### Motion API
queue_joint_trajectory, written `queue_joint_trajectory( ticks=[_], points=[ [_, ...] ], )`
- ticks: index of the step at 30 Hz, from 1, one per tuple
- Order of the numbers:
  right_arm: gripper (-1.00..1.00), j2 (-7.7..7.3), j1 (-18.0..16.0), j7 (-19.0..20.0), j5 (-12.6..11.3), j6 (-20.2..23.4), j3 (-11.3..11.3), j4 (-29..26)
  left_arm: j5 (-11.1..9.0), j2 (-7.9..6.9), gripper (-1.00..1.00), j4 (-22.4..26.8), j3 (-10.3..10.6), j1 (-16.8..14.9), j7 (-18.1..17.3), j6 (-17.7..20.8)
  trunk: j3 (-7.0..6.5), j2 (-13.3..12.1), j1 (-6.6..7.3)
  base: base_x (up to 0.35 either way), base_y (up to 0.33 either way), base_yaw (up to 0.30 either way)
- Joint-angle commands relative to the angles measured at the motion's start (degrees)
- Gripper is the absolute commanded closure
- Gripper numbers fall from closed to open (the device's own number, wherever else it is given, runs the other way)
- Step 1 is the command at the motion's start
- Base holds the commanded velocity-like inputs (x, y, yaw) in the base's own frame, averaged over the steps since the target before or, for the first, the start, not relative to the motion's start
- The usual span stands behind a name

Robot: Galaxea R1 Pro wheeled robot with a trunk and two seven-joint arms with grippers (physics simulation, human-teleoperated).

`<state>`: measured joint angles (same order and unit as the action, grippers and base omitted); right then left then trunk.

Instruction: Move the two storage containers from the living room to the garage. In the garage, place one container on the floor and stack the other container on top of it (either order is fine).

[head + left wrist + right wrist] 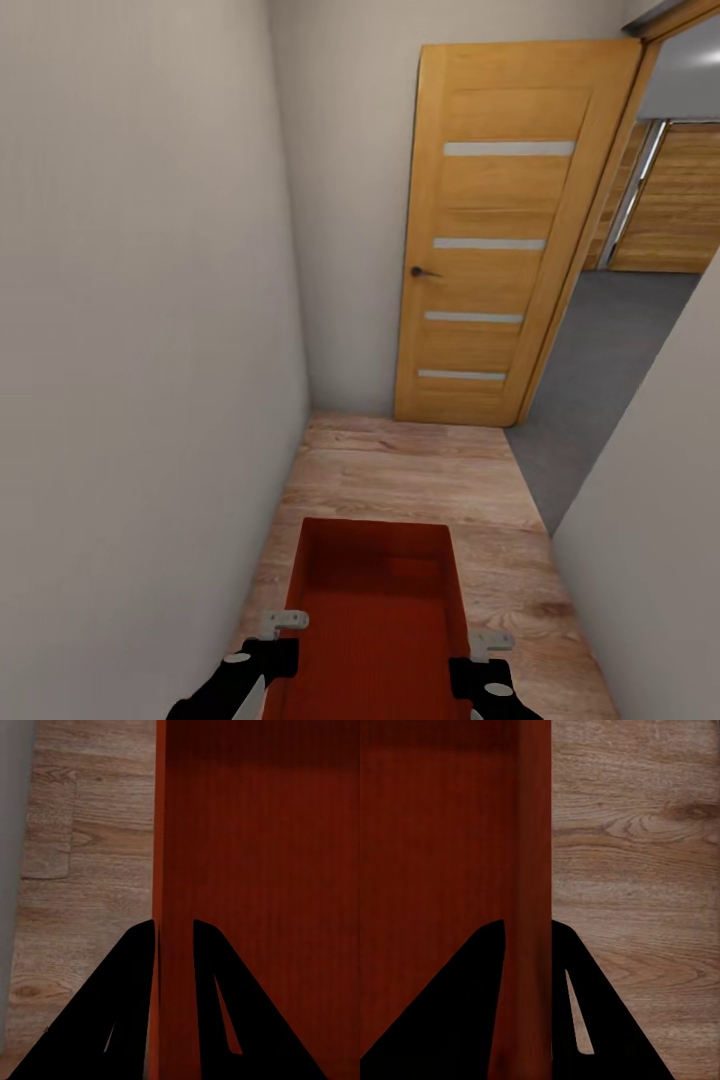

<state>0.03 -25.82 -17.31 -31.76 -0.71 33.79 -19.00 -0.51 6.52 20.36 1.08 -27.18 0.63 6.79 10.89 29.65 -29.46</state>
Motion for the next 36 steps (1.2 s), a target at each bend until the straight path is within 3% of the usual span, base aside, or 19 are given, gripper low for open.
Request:
queue_joint_trajectory(
  ticks=[1,36],
  points=[
    [1.00,-0.50,-0.1,-1.0,1.0,-0.4,-0.7,-0.2,0.6,-0.63,1.00,-0.1,-0.3,0.0,0.5,0.4,0.09,0.1,-0.05,0.323,0.000,0.000],
    [1.00,-0.48,-0.1,-1.1,1.0,-0.4,-0.7,-0.2,0.5,-0.63,1.00,0.0,-0.3,0.0,0.5,0.4,0.09,0.1,-0.05,0.323,0.000,-0.006]
  ],
)
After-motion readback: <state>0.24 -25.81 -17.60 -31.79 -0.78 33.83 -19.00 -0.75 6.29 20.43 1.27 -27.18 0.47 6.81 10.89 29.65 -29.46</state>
